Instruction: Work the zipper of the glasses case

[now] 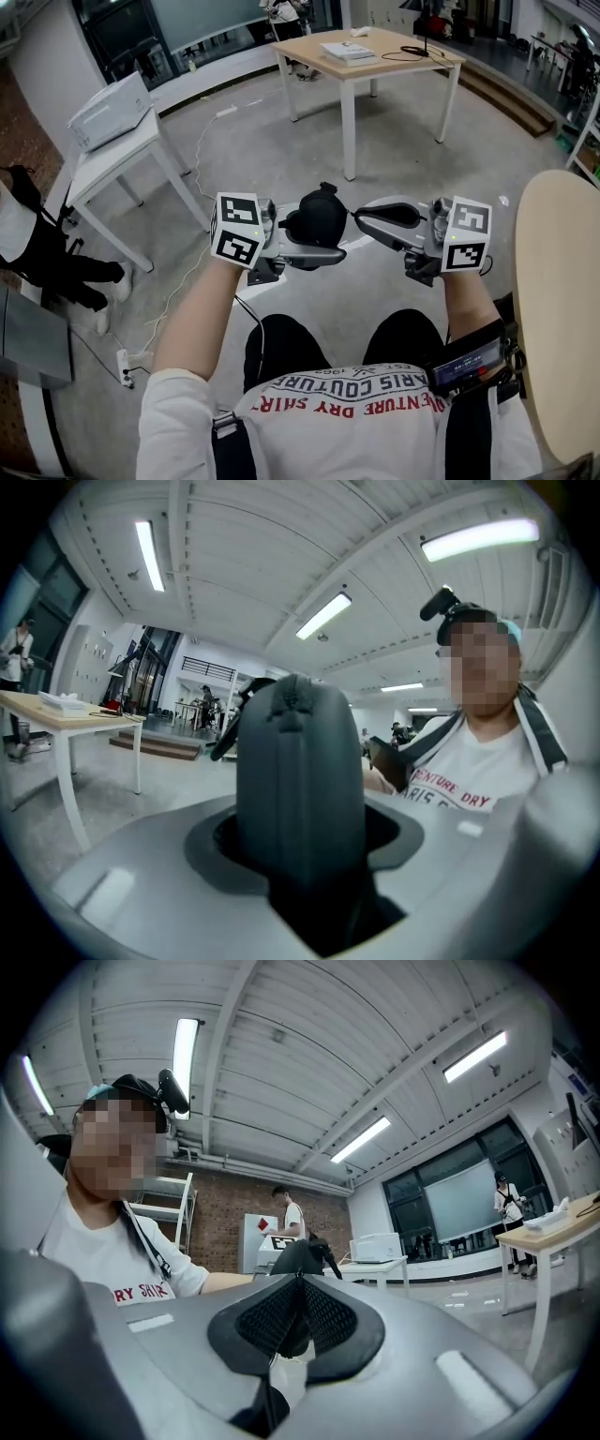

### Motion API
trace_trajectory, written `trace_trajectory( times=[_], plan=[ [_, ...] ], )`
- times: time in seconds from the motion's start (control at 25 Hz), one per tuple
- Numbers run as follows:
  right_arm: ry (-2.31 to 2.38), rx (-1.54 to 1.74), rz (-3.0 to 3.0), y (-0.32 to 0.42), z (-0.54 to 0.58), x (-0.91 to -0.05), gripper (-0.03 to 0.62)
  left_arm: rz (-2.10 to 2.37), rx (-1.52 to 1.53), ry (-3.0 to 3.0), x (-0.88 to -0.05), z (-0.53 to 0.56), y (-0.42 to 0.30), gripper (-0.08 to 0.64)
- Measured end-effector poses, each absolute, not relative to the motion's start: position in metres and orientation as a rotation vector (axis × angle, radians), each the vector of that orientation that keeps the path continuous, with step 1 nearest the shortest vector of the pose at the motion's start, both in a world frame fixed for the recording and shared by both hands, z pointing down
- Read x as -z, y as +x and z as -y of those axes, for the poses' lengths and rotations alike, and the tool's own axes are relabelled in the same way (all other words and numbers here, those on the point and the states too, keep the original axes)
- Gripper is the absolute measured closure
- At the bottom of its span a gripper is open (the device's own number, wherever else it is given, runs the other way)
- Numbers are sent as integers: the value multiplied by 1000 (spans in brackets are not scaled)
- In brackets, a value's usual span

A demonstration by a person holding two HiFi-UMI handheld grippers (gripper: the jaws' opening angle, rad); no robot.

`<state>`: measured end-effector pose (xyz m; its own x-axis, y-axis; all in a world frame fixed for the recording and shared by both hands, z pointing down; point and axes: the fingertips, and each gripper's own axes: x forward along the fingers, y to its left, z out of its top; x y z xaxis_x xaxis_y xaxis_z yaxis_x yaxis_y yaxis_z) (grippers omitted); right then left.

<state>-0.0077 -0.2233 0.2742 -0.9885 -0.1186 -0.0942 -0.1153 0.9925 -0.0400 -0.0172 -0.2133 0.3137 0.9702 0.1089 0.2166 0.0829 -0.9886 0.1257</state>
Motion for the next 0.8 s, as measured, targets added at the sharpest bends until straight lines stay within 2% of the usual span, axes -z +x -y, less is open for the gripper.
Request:
trace_trajectory(
  times=[0.8],
  plan=[
    [-199,45,-3056,-8,225,-277,572,-20,108,2924,-292,221,-14,311]
  ],
)
